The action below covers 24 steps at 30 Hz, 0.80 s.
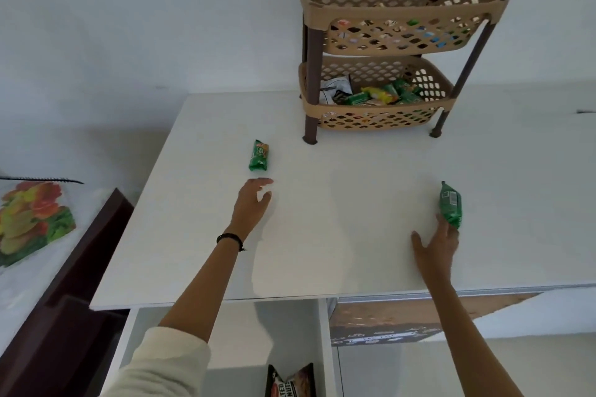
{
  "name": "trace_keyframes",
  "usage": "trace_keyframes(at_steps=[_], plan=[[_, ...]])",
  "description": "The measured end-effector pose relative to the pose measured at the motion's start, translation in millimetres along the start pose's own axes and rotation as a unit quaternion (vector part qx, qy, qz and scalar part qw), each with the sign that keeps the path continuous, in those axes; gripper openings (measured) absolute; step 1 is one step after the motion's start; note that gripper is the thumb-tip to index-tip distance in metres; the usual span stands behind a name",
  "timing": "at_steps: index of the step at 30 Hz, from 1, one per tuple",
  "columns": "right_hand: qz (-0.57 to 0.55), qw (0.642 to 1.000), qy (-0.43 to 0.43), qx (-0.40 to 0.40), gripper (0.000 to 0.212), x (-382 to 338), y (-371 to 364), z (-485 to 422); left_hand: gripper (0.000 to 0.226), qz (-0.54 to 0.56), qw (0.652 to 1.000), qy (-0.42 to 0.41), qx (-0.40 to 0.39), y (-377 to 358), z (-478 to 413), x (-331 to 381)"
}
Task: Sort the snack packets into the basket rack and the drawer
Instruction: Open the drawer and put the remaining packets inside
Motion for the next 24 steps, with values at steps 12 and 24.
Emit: trace_keyframes(at_steps=[12, 24], plan=[[0.066, 0.994, 0.062, 0.068, 0.06, 13, 7, -54, 0.065, -0.235, 0.971, -0.026, -0.014, -17, -66, -10], [0.079, 0.99, 0.093, 0.067, 0.049, 10, 3, -54, 0.059, -0.23, 0.968, 0.011, -0.098, -44, -79, -22]])
Point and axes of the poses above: each hand's wrist, its own z-axis away from the middle knuckle, its own y-axis out of the back of the hand, x = y × z, the point moved 10 cm from there along -z, towards the middle knuckle, and after that the axes turned 7 degrees about x, right-handed, at the moved point
